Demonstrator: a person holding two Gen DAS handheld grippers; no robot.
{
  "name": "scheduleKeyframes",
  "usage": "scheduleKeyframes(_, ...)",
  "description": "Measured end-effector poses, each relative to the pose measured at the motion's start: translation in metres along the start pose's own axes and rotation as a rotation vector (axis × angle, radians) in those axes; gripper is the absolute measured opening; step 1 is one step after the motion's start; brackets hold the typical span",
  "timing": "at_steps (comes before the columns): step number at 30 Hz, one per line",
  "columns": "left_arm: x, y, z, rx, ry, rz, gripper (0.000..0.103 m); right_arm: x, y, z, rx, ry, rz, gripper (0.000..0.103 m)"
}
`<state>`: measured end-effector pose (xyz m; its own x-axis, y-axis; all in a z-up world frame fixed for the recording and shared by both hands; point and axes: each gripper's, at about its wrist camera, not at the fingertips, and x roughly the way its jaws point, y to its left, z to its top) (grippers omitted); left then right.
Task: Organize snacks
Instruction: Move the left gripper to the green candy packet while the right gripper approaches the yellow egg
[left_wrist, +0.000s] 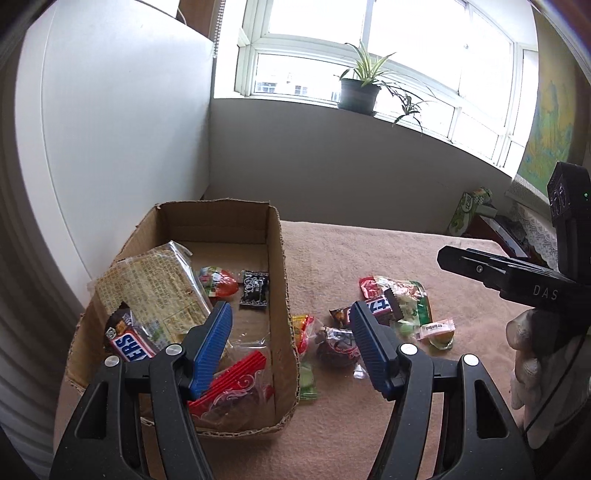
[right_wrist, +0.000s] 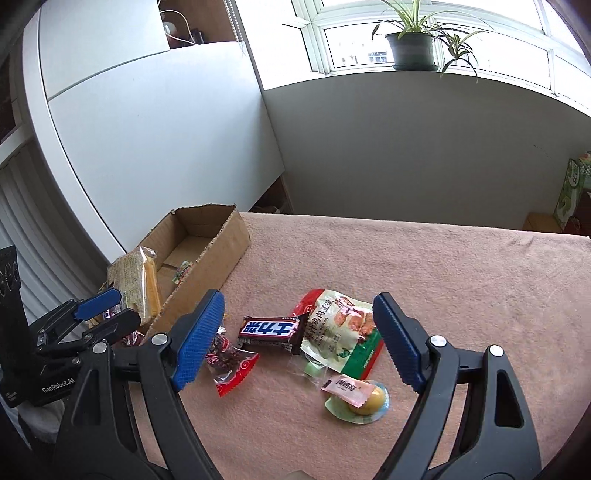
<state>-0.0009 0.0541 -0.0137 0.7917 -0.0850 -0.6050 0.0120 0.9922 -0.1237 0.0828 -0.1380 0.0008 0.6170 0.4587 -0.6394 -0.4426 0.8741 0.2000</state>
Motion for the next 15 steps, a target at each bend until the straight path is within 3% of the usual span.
scheduleKeyframes(9,0.012,-0.052,-0.008,0.111,0.035,-0.047,0.066,0.011,-0.032,-0.029,-0.019,0.099,-0.056,0.085)
scheduleKeyframes(15,0.027,-0.074,-0.014,0.151,0.082,-0.074,0.066,0.023,-0.032,-0.042,-0.056,0.17,-0.073,0.07)
